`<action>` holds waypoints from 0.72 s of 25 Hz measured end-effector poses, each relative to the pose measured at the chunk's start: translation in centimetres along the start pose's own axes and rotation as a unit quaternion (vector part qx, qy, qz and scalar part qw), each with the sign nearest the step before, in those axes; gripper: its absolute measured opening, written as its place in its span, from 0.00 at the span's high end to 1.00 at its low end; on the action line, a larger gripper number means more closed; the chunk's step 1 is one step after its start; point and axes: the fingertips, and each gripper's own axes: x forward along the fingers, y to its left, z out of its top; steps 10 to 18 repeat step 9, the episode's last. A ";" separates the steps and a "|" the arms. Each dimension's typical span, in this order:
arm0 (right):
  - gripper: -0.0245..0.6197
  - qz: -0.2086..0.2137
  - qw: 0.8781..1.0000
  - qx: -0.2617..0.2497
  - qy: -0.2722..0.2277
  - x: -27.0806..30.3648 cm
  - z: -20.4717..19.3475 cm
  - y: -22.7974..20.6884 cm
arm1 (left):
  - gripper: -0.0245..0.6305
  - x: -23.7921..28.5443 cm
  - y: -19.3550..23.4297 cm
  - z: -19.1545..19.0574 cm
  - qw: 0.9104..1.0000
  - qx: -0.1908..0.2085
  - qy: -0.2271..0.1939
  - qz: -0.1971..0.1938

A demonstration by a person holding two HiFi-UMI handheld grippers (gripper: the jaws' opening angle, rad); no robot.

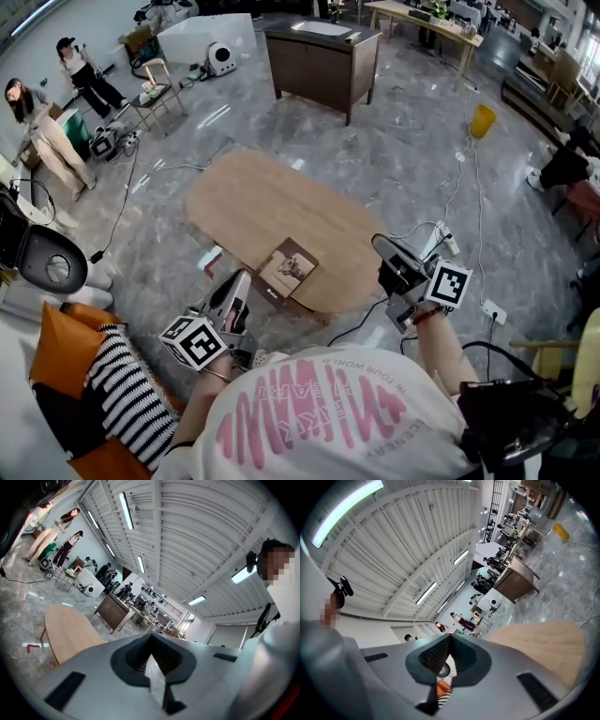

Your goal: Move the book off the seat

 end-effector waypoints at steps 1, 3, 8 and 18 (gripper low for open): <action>0.95 0.000 1.000 -0.001 0.001 0.0 0.0 0.0 | 0.95 0.0 -0.1 0.1 1.000 0.002 -0.002 -0.004; 0.95 -0.003 1.000 -0.001 0.002 0.0 0.0 -0.1 | 0.95 0.1 -0.4 0.3 1.000 0.005 -0.003 -0.009; 0.95 -0.006 1.000 -0.004 0.004 0.0 0.0 0.0 | 0.95 0.2 -0.5 0.3 1.000 0.009 0.001 -0.013; 0.95 -0.006 1.000 -0.006 0.005 0.0 -0.1 0.0 | 0.95 0.2 -0.5 0.3 1.000 0.009 0.001 -0.014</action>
